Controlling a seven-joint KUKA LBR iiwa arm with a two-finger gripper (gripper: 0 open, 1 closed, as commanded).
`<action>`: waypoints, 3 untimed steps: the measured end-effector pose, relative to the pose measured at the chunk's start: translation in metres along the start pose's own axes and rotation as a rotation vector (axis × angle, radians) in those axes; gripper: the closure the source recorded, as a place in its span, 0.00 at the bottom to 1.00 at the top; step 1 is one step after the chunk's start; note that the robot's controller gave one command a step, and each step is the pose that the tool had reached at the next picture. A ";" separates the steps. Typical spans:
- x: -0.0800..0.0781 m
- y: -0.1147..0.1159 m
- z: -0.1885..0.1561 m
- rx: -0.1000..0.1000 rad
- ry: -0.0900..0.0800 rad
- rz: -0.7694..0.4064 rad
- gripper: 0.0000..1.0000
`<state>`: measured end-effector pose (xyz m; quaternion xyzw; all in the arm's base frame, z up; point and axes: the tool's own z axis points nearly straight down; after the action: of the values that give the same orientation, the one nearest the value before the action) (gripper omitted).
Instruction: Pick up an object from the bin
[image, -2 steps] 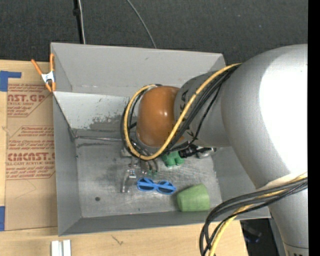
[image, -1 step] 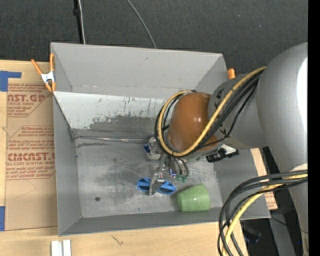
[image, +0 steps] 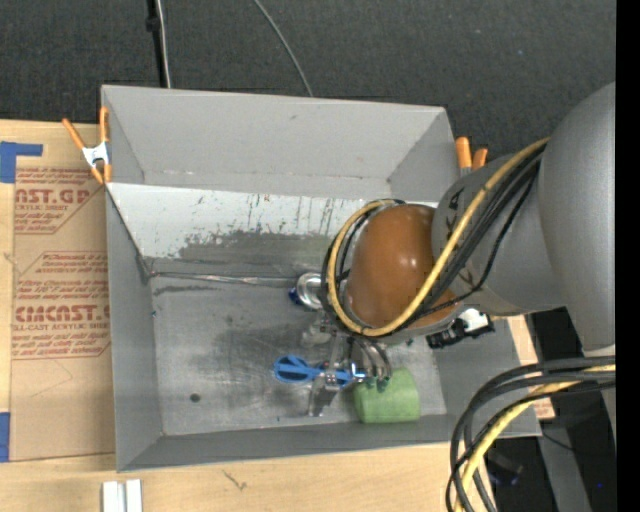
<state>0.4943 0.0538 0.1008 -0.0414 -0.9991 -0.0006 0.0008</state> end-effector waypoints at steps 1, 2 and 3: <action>0.005 -0.002 0.027 -0.004 -0.012 0.137 0.00; 0.003 -0.001 0.025 -0.002 -0.007 0.137 0.00; 0.001 -0.001 0.022 -0.004 -0.016 0.138 1.00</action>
Offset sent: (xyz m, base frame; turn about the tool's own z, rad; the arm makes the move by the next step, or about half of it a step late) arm -0.0084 -0.0035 -0.0308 0.1387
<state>0.4937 0.0529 0.0784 -0.1102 -0.9939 -0.0021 -0.0070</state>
